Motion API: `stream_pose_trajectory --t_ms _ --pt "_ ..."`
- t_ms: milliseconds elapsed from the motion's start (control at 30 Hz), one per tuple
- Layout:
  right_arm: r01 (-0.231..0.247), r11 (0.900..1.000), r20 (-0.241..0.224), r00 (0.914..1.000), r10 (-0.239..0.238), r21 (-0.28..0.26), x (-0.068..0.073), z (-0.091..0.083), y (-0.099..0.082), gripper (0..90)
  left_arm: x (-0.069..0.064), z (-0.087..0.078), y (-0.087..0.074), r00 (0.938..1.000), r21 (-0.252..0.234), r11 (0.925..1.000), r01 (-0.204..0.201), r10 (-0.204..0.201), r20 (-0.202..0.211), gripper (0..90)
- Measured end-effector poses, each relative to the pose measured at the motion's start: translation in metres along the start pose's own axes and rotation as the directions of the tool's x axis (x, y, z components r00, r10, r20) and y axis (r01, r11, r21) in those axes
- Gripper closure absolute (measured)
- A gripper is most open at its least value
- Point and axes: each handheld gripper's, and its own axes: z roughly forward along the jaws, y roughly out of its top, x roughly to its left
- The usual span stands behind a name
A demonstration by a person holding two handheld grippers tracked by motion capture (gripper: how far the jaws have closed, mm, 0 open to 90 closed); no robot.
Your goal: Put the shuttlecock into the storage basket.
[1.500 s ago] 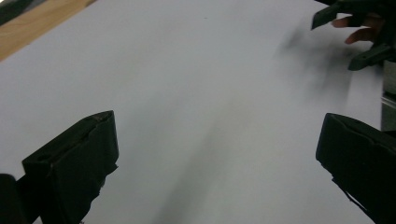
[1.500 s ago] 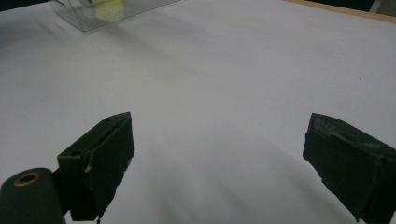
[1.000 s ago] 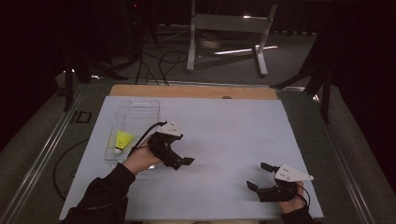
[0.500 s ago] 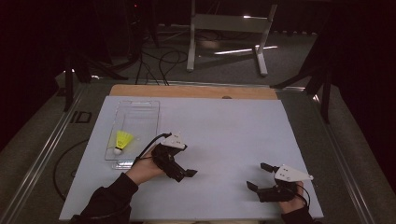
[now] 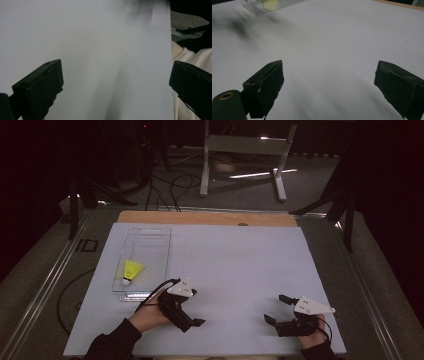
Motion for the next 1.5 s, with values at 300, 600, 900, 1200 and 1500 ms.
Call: stream_pose_trajectory --t_ms 300,600,900,1200,1500 --pt "0.000 1.0000 0.001 1.0000 0.000 0.000 0.000 0.000 0.000 8.7 -0.003 -0.012 -0.032 0.9996 0.022 0.9994 0.026 -0.026 0.002 0.3" --pt "-0.002 1.0000 0.001 1.0000 0.002 -0.002 0.000 0.000 0.000 8.8 -0.005 -0.032 -0.054 0.9978 -0.011 0.9985 0.054 -0.054 -0.039 0.2" --pt "0.001 1.0000 0.008 1.0000 -0.001 -0.004 -0.001 -0.001 0.001 8.8 -0.004 -0.047 -0.080 0.9926 -0.029 0.9943 0.103 -0.105 -0.062 0.3" --pt "-0.008 0.9999 0.010 0.9999 0.008 -0.007 -0.001 -0.002 0.001 8.7 0.000 -0.064 -0.105 0.9743 -0.103 0.9793 0.175 -0.187 -0.126 0.3" --pt "-0.012 0.9999 0.012 0.9999 0.012 -0.005 -0.001 -0.002 0.000 8.7 0.002 -0.070 -0.114 0.9488 -0.139 0.9666 0.216 -0.241 -0.204 0.3"
